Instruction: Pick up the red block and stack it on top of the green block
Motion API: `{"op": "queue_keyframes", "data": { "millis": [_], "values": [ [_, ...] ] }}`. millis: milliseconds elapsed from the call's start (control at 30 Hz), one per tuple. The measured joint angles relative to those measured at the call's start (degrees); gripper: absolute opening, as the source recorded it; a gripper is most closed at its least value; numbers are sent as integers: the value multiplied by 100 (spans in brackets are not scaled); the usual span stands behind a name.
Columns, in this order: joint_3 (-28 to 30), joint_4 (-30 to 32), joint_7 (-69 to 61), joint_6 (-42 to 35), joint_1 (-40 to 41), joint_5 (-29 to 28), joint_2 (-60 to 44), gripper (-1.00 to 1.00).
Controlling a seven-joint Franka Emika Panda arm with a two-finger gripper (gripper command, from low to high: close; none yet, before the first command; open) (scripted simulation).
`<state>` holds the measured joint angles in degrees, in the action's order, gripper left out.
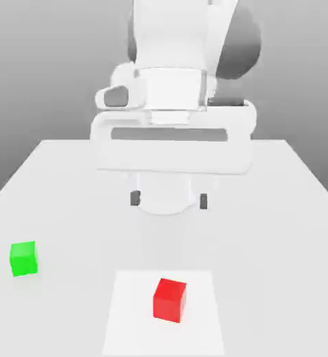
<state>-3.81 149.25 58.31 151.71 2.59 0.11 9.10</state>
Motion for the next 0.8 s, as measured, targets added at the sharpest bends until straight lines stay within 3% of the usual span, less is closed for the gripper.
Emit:
{"op": "queue_keyframes", "data": {
  "millis": [167, 367, 400, 633, 800],
  "values": [
    [-27, 492, 398, 563, -2, -62, -1040, 0],
    [122, 432, 628, 1563, -106, -283, -2287, 0],
    [158, 409, 646, 1700, -137, -305, -2448, -100],
    [167, 407, 665, 1719, -146, -322, -2465, -100],
    [53, 540, 520, 954, -73, -131, -1567, -100]
  ]
}}
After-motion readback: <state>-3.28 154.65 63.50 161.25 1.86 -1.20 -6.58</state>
